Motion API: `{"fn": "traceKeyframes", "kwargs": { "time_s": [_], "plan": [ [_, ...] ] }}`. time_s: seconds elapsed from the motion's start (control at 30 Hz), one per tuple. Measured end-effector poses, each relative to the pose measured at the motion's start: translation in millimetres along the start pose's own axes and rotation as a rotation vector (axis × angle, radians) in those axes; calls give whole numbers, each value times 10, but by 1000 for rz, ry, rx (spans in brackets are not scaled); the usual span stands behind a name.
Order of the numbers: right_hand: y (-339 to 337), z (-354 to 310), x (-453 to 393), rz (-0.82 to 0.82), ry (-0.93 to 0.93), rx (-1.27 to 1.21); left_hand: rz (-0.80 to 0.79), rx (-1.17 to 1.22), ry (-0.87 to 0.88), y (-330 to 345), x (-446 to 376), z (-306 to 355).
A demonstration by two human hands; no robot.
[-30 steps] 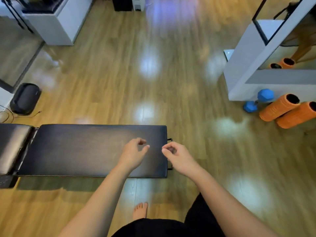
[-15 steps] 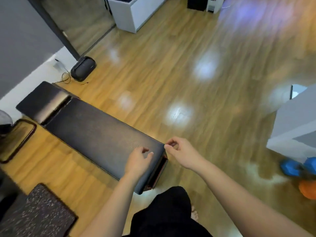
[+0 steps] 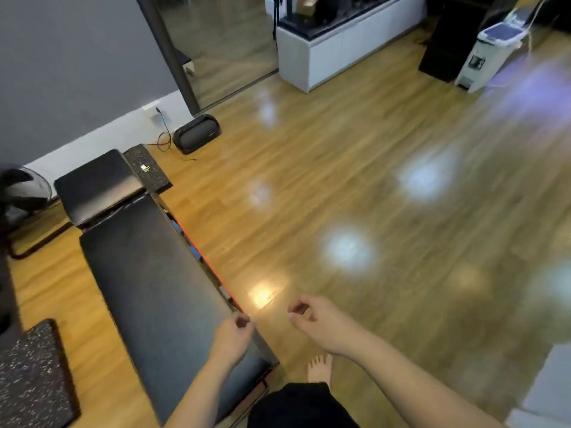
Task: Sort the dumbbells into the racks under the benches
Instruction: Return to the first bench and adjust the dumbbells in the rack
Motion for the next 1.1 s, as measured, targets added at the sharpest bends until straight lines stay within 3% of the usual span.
{"fn": "traceKeyframes", "kwargs": {
  "time_s": [0.2,0.43,0.63,0.7,0.9,1.1],
  "plan": [
    [-1061,125,-841,91,-66,-71,120,47,-32,-134,-663,988],
    [-1722,526,-1836,-171,-199,-9,276,216,-135,193,-1226,1784],
    [-2349,625,-2278,-402,-265,90,295,358,-356,733,-837,2033],
    [-2547,421,-2589,-504,-347,153,424,430,-425,672,-760,2209],
    [-2298,-68,-3176,-726,-528,255,615,535,-635,608,-539,2364],
    [-1762,-413,-3592,-907,-637,343,727,695,-696,366,-1054,2323]
  ]
}}
Point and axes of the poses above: each hand's wrist, its own x-axis away from the middle knuckle, its own y-axis out of the palm, z = x × y, the point moved 6 cm from there along -x, towards the middle knuckle, and after that the axes turned 5 degrees about -y, right-handed, at the moved point
